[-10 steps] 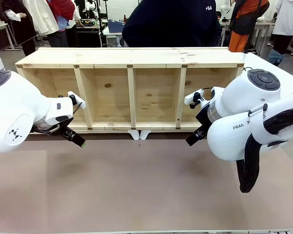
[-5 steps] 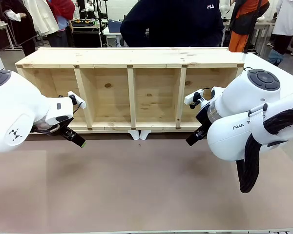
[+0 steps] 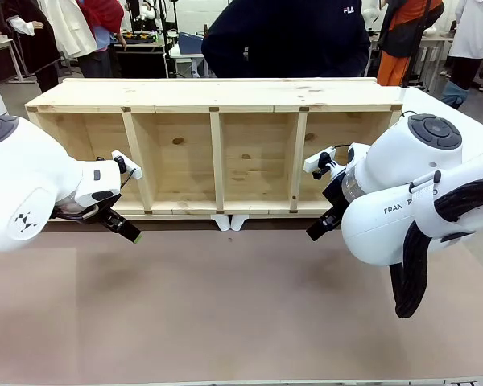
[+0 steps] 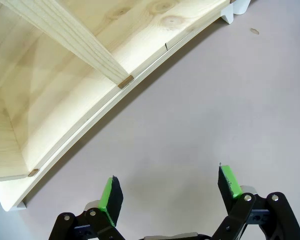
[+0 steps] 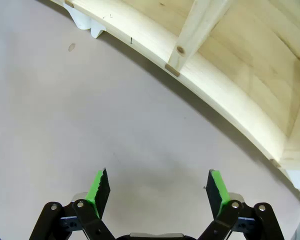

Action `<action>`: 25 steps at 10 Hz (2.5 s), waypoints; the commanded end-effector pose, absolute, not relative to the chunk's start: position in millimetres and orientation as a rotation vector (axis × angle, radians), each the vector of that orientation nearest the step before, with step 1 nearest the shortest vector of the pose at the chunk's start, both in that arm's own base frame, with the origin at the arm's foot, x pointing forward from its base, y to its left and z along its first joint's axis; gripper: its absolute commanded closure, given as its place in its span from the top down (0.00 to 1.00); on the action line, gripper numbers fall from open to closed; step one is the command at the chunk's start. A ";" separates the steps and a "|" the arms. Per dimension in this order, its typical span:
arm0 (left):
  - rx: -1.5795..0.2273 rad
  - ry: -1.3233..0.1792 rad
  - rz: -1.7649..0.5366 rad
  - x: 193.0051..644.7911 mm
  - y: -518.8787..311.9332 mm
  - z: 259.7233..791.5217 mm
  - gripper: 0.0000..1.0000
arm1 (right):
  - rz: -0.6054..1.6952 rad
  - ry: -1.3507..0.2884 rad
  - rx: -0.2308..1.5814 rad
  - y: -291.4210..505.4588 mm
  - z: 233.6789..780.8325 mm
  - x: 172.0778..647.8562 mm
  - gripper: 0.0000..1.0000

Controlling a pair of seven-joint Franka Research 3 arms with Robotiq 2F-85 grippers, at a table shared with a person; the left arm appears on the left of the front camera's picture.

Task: Perform cable management.
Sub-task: When the cord part of the Power Cable appears at the lower middle area of the table and stops, grasp the cord part of the Power Cable.

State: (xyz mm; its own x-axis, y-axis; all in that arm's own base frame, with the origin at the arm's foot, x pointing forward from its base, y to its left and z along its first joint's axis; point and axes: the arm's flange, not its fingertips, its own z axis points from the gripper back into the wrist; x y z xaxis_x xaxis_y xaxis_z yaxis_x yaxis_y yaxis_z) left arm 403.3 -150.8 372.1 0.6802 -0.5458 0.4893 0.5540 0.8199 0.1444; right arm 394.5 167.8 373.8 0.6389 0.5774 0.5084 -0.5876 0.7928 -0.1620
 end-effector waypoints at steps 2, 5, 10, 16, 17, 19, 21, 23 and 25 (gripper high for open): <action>-0.017 -0.544 -0.616 403.4 -150.2 372.0 1.00 | 0.664 -0.573 0.019 167.7 373.8 394.5 1.00; -0.017 -0.544 -0.616 403.4 -150.2 372.0 1.00 | 0.664 -0.573 0.019 167.7 373.8 394.5 1.00; -0.017 -0.544 -0.616 403.4 -150.2 372.0 1.00 | 0.664 -0.573 0.019 167.7 373.8 394.5 1.00; -0.017 -0.544 -0.616 403.4 -150.2 372.0 1.00 | 0.664 -0.573 0.019 167.7 373.8 394.5 1.00; -0.017 -0.544 -0.616 403.4 -150.2 372.0 1.00 | 0.664 -0.573 0.019 167.7 373.8 394.5 1.00; -0.017 -0.544 -0.616 403.4 -150.2 372.0 1.00 | 0.664 -0.573 0.019 167.7 373.8 394.5 1.00; -0.017 -0.544 -0.616 403.4 -150.2 372.0 1.00 | 0.664 -0.573 0.019 167.7 373.8 394.5 1.00; -0.017 -0.544 -0.616 403.4 -150.2 372.0 1.00 | 0.664 -0.573 0.019 167.7 373.8 394.5 1.00; -0.017 -0.544 -0.616 403.4 -150.2 372.0 1.00 | 0.664 -0.573 0.019 167.7 373.8 394.5 1.00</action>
